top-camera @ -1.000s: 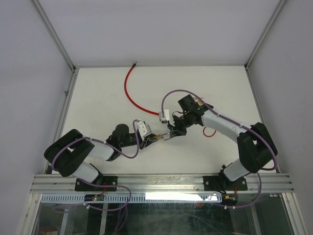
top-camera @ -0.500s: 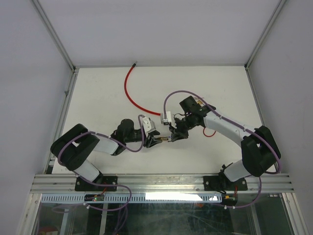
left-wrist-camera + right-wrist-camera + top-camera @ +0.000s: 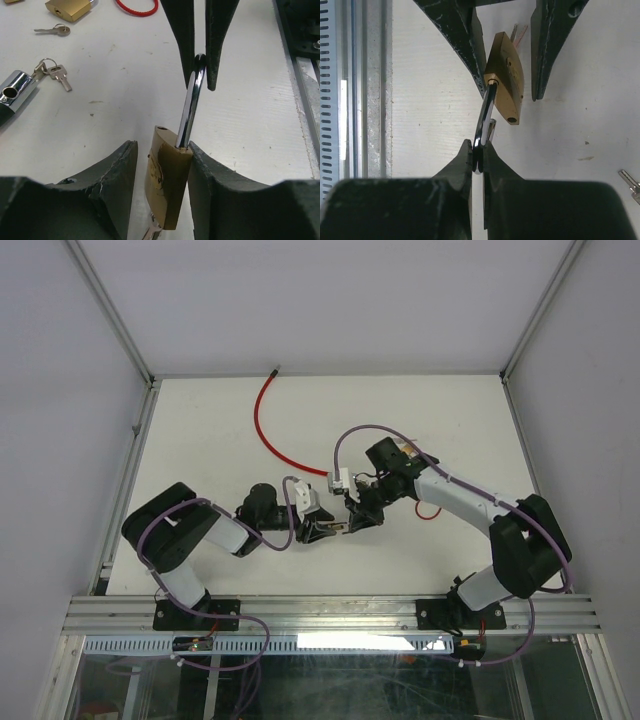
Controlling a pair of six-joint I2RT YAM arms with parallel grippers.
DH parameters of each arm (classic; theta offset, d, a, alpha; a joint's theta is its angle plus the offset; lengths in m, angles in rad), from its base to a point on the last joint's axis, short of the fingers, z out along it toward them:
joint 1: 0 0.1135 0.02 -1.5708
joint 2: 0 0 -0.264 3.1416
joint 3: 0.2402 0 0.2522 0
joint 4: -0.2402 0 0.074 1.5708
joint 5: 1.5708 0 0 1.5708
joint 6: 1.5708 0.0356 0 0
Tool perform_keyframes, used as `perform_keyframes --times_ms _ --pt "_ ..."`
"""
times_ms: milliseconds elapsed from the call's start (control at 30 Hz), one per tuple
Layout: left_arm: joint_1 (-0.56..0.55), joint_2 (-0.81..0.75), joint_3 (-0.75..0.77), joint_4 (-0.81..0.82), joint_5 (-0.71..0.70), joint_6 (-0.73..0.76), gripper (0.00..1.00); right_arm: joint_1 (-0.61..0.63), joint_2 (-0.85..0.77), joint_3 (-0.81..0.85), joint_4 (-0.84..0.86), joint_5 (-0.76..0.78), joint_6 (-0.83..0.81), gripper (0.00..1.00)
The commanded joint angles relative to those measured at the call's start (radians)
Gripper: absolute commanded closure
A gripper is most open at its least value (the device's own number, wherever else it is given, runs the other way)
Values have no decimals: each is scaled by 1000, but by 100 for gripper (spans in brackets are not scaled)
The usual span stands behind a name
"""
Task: Lock with the key
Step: Lock the lock.
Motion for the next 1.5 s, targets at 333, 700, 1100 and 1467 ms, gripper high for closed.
perform_keyframes --times_ms 333,700,1100,1467 --pt "-1 -37 43 -50 -1 89 100 -8 -39 -16 104 -63 -8 73" --pt "-2 -89 -49 43 -97 95 100 -139 -141 40 -36 -347 -290 0" --pt "34 -41 -174 332 -82 12 100 -93 -27 50 196 -254 -150 11" --pt "41 2 -206 418 -83 -7 100 -5 106 120 111 -149 -186 44"
